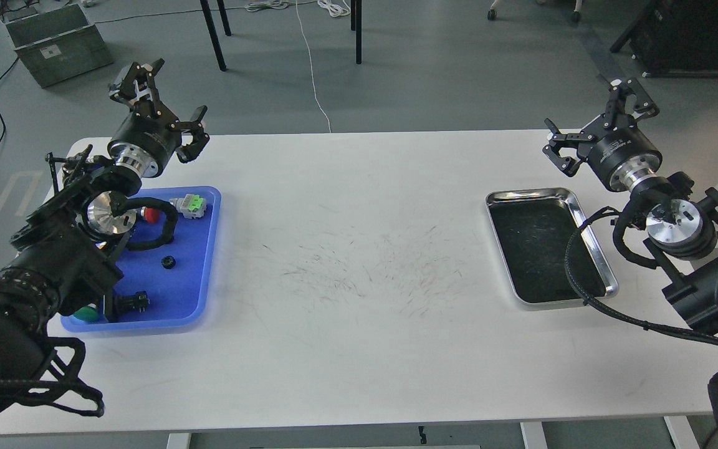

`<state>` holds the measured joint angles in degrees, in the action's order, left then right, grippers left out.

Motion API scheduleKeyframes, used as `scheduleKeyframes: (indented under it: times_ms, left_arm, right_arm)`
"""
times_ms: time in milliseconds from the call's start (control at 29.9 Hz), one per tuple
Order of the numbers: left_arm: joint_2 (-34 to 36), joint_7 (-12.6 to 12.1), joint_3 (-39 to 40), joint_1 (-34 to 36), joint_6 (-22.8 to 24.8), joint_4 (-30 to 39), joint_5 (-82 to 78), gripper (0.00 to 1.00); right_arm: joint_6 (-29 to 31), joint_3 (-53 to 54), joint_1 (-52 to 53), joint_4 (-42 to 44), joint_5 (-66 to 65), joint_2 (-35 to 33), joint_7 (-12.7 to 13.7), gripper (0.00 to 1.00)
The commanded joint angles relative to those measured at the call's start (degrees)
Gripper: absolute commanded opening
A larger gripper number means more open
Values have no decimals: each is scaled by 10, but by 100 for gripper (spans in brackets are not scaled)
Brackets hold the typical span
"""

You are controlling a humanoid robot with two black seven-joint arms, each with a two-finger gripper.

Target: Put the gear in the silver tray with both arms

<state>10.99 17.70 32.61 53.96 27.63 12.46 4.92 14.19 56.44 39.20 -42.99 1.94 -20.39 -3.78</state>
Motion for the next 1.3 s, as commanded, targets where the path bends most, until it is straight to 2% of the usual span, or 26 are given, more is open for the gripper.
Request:
scheduleKeyframes:
  times_ms: [0, 100, 167, 1003, 1270]
  left_arm:
    - [1, 3, 1, 0, 1, -1, 2, 98]
    - [0, 21, 0, -1, 0, -1, 1, 98]
    - [0, 22, 0, 0, 0, -1, 1, 98]
    - [11, 20, -1, -2, 4, -6, -1, 98]
    - [20, 22, -101, 4, 2, -6, -75, 98]
  right_arm:
    - [0, 1, 0, -1, 0, 0, 0, 99]
    - [0, 1, 0, -2, 0, 1, 0, 99]
    - [0, 2, 0, -2, 0, 1, 0, 99]
    - [4, 5, 4, -3, 1, 6, -1, 99]
    - [0, 4, -2, 32, 3, 2, -1, 99]
